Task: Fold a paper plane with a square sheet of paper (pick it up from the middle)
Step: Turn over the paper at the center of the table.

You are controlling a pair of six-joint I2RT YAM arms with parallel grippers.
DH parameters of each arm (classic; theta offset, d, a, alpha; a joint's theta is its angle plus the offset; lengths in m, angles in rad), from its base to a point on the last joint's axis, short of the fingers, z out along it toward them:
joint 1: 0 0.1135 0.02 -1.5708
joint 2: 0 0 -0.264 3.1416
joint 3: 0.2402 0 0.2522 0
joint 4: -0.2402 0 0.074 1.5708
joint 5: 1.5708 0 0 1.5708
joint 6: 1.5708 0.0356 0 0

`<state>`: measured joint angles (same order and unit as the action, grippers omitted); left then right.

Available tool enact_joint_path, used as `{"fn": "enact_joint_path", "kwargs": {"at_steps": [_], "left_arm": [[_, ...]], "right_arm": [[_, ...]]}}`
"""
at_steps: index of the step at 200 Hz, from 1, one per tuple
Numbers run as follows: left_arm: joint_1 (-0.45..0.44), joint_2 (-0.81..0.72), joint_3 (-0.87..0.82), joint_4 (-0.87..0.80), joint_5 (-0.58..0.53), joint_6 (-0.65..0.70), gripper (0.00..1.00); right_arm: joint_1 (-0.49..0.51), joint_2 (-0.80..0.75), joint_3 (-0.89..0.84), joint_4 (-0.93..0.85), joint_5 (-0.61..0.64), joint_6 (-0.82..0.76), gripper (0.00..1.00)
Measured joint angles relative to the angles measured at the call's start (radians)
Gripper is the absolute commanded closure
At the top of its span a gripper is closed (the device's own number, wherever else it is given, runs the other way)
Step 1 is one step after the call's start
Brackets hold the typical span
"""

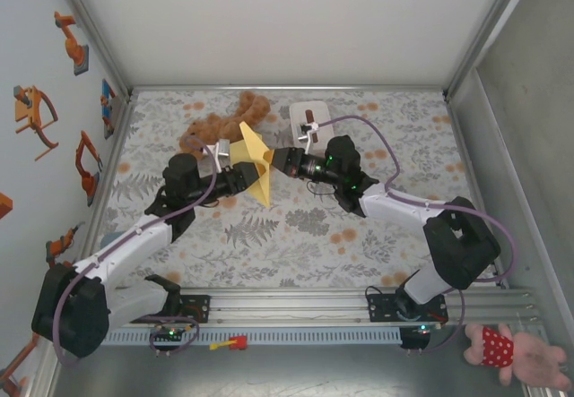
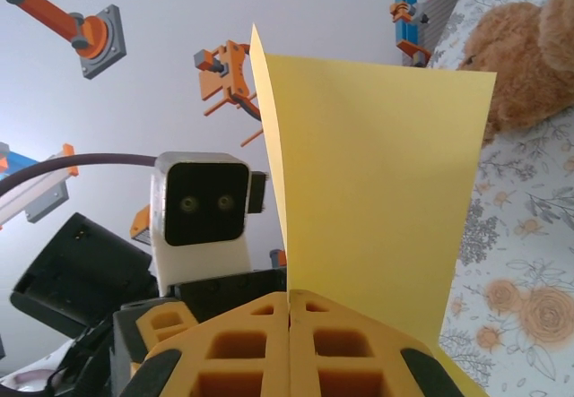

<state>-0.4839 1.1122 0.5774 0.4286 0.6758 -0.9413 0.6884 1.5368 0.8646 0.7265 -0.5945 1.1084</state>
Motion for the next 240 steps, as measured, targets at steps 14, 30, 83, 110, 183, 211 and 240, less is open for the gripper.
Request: {"fn": "enact_joint_path", "kwargs": {"at_steps": [14,30,83,110,183,211,240], "left_arm": [[0.000,0.006,-0.003,0.034,0.016,-0.004,0.51],[0.000,0.006,-0.004,0.066,0.029,-0.009,0.54],[0.000,0.007,-0.009,0.103,0.040,-0.014,0.60],[0.000,0.018,-0.010,0.103,0.040,-0.019,0.67],[0.000,0.042,-0.010,0.103,0.040,-0.031,0.80],[0.000,0.055,-0.010,0.102,0.041,-0.031,0.84],[0.000,0.063,-0.010,0.087,0.040,-0.030,0.87]], "right_arm": [[0.000,0.000,0.000,0.011,0.000,0.011,1.00],[-0.002,0.000,0.000,0.020,0.000,0.022,1.00],[-0.021,0.000,-0.013,0.050,0.000,0.046,1.00],[-0.021,0.000,-0.015,0.051,0.000,0.048,1.00],[-0.031,0.001,-0.042,0.072,0.000,0.052,0.94],[-0.038,0.001,-0.050,0.073,0.000,0.060,0.81],[-0.059,0.000,-0.077,0.079,0.003,0.071,0.70]]}}
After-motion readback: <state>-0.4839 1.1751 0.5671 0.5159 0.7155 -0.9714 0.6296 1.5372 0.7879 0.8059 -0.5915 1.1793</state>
